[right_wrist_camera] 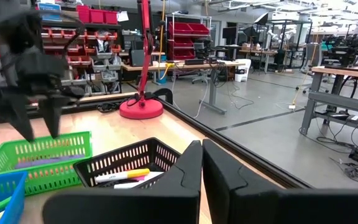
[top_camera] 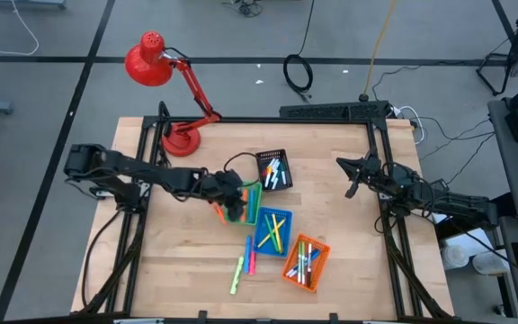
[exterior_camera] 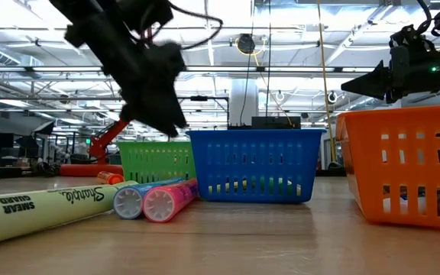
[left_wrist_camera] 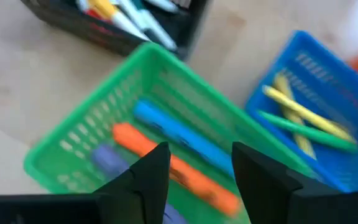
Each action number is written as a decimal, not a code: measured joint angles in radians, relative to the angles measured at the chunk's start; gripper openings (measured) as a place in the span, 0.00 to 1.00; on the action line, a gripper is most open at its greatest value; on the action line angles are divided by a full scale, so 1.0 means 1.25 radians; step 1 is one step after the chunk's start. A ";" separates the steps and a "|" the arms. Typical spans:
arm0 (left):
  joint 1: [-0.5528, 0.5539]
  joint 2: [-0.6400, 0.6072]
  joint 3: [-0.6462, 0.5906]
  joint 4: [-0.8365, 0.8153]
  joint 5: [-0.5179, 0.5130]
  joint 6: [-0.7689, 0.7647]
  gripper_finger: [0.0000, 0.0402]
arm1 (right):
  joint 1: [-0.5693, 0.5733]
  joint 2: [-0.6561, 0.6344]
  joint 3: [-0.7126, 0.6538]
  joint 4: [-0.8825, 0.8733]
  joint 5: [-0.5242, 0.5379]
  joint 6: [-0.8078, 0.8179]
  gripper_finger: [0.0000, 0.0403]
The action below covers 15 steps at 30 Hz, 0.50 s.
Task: Pick & Place Markers
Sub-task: Put the orange highlighter into the green basket
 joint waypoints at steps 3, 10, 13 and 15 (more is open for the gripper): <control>0.012 -0.060 0.003 -0.096 0.071 -0.038 0.45 | 0.000 0.000 0.000 0.000 0.000 0.000 0.00; -0.024 -0.153 0.001 -0.410 0.016 -0.239 0.45 | 0.000 0.000 0.000 0.000 0.000 0.000 0.00; -0.046 -0.148 0.001 -0.483 -0.064 -0.340 0.45 | 0.000 0.000 0.000 0.000 0.000 0.000 0.00; -0.052 -0.133 0.001 -0.492 -0.101 -0.400 0.45 | 0.000 0.000 0.000 0.000 0.000 0.000 0.00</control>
